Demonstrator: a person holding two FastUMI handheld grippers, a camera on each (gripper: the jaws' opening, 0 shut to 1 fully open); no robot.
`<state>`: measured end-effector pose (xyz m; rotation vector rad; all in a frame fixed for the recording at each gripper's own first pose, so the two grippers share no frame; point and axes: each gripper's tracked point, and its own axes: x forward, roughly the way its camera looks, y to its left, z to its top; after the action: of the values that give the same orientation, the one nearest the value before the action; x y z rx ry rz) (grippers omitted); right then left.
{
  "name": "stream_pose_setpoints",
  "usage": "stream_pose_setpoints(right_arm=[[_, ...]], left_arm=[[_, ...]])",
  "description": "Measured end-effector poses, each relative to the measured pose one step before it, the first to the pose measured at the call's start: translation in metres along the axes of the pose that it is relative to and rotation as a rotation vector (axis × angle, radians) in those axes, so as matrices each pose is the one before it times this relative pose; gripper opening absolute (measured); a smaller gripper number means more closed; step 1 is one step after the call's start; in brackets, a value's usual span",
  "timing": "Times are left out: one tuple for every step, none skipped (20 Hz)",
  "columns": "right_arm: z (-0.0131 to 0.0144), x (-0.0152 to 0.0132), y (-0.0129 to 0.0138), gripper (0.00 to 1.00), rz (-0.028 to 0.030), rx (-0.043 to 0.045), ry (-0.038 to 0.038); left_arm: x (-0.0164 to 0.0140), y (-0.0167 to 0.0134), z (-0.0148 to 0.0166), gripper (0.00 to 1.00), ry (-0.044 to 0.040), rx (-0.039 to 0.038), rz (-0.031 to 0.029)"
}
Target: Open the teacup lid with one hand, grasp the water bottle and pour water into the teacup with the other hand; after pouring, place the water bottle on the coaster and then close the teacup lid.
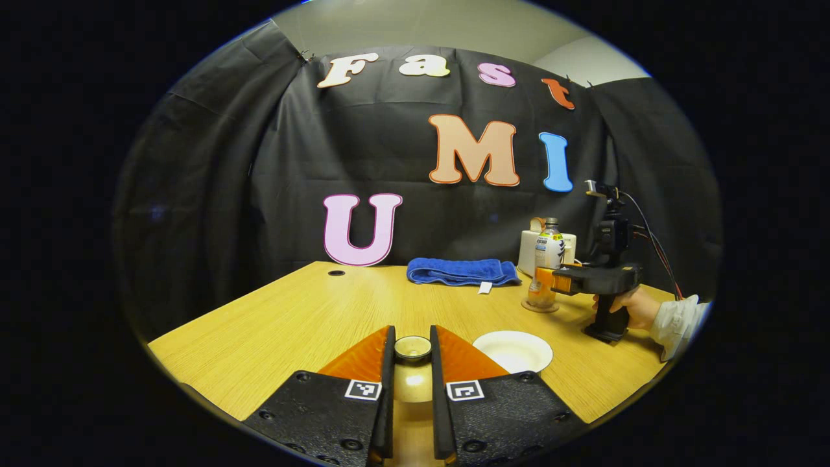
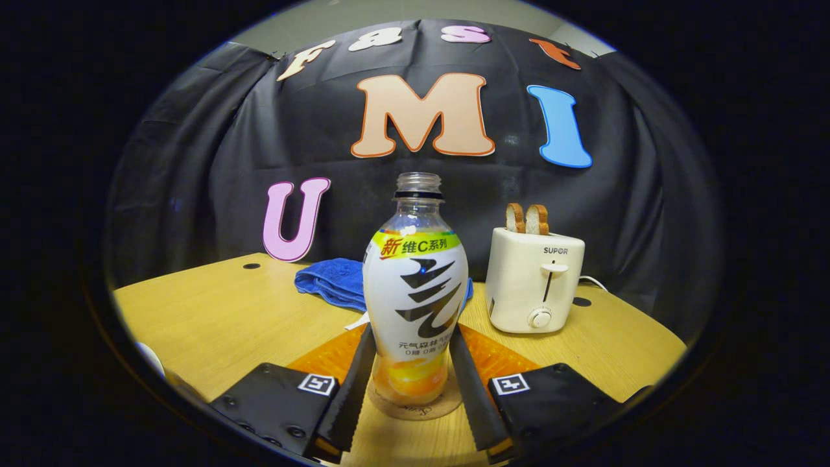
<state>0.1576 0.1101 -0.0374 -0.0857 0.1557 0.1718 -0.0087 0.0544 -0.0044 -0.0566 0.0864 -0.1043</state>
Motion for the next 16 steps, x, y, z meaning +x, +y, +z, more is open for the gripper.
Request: stream_pose_setpoints(right_arm=[[-0.00053,0.00029,-0.00019,0.73,-0.00169,0.00588,0.00098],[-0.00097,0.00131,0.00032,0.71,0.00057,0.00379,0.00145],[-0.00083,0.0001,-0.00139,0.71,-0.00038,0.0032,0.00221],[-0.00213,-0.00101,0.00023,0.72,0.00447,0.00829,0.00905],[-0.00403,-0.00167,0.00234,0.76,0.01083,0.01618,0.00904],[-0.00116,0.0006,-0.00123,0.79,-0.00007,0.01055,0.00512],[0.00068,-0.00032,-0.00306,0.82,-0.00226,0.00536,-0.00112],[0.00218,-0.00048,0.00013,0.84,-0.00492,0.00034,-0.00452],[0.00012,-0.00295,-0.00308,0.88,-0.00522,-0.00137,-0.00202],[0.0016,-0.00103,-0.00329,0.86,-0.00558,-0.00064,-0.00255],[0.00064,-0.00378,0.00099,0.89,-0.00461,-0.00207,-0.00455],[0.00181,-0.00288,-0.00019,0.89,-0.00228,-0.00135,-0.00695],[0.00305,-0.00292,0.00058,0.89,-0.00277,-0.00589,-0.00784],[0.00275,-0.00454,-0.00003,0.86,0.00073,-0.00606,-0.0085],[-0.00032,-0.00362,-0.00423,0.82,0.00336,-0.00591,-0.00799],[0.0017,-0.00498,-0.00113,0.87,0.00495,-0.00575,-0.00791]], left_arm=[[0.00002,-0.00076,0.00048,0.22,0.00128,0.00465,-0.00004],[-0.00018,-0.00063,-0.00045,0.22,-0.00088,0.00352,-0.00104],[0.00053,-0.00073,0.00076,0.22,-0.00033,0.00241,-0.00196],[0.00043,-0.00161,0.00062,0.22,-0.00098,0.00089,-0.00346],[-0.00013,-0.00102,0.00031,0.22,0.00032,-0.00093,-0.00243],[0.00084,-0.00084,-0.00026,0.22,-0.00076,0.00052,-0.0018],[0.00041,-0.00114,-0.0007,0.22,0.00279,0.00382,0.00046],[-0.00001,-0.001,-0.00039,0.22,0.00189,0.0028,-0.0014],[0.00027,-0.00179,0.00058,0.22,0.00026,0.00012,-0.00295],[0.00078,-0.00201,0.00097,0.22,-0.00084,-0.00075,-0.00436],[0.0003,-0.00222,0.00165,0.22,-0.00037,-0.00015,-0.00488],[0.00108,-0.00279,0.00055,0.22,-0.00116,0.00162,-0.00607],[0.00182,-0.00357,0.00215,0.22,-0.00214,0.00307,-0.00765],[0.00155,-0.00339,0.00307,0.22,-0.00554,0.00378,-0.00848],[0.00154,-0.00444,0.00264,0.22,-0.0028,0.00691,-0.01004],[0.00265,-0.00363,0.00076,0.22,-0.0036,0.0075,-0.00973]])
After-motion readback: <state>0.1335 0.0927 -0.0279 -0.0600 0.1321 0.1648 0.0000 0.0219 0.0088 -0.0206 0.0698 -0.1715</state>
